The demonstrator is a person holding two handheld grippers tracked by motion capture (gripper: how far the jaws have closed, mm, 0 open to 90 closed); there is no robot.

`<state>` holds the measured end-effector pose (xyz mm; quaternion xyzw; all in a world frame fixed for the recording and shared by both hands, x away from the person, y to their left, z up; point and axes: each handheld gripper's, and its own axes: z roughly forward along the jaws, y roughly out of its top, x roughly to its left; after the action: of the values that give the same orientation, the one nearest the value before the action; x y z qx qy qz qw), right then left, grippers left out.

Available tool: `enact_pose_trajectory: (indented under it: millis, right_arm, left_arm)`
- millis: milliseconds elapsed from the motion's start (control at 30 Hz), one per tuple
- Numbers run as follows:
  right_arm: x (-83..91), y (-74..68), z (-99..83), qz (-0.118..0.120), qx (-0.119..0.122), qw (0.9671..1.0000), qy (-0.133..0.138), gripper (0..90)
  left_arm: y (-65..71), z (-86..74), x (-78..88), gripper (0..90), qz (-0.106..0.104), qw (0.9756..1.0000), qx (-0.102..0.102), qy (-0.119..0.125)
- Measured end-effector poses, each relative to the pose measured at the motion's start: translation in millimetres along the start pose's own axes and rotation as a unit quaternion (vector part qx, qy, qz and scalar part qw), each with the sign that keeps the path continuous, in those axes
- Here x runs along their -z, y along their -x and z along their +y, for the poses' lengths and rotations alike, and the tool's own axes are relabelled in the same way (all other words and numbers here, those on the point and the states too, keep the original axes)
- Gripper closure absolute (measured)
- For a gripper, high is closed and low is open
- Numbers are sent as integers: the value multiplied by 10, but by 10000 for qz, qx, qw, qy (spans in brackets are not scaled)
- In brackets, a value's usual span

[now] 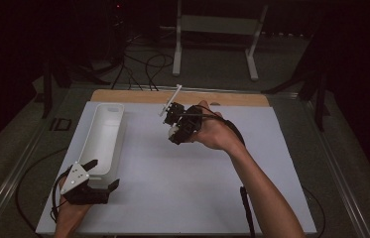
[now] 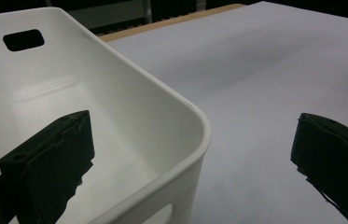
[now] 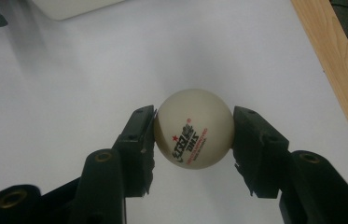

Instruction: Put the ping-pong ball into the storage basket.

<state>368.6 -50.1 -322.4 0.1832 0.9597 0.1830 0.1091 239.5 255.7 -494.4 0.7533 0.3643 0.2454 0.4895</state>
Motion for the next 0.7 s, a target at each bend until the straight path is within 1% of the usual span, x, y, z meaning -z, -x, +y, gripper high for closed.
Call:
enact_pose_trajectory:
  millis: [133,167,200,300,367,500,567,600,633,700]
  right_arm:
    - [-15,-14,23,1,-11,10000,62,500]
    - [-15,-12,29,30,61,10000,54,499]
    - [-13,-13,35,39,70,10000,48,500]
    - [-27,-30,56,52,2,9999,108,499]
    - [-29,-33,65,71,53,9999,83,500]
    - [-28,-34,83,78,74,9999,106,499]
    - [-25,-43,97,86,22,9999,130,499]
    - [-18,-44,104,73,28,9999,105,500]
    - [-18,-45,109,102,81,9998,126,500]
    - [-20,-52,122,101,95,9998,157,499]
  left_arm:
    - [1,0,0,0,0,10000,1,1]
    - [1,0,0,0,-1,10000,1,1]
    - [1,0,0,0,-2,10000,1,1]
    - [2,0,0,0,-4,10000,0,1]
    - [2,0,0,0,-6,10000,2,3]
    - [1,0,0,0,-7,10000,1,3]
    - [2,0,0,0,-7,10000,0,1]
    - [2,0,0,0,-6,10000,0,1]
    - [2,0,0,0,-7,10000,1,1]
    - [2,0,0,0,-7,10000,0,0]
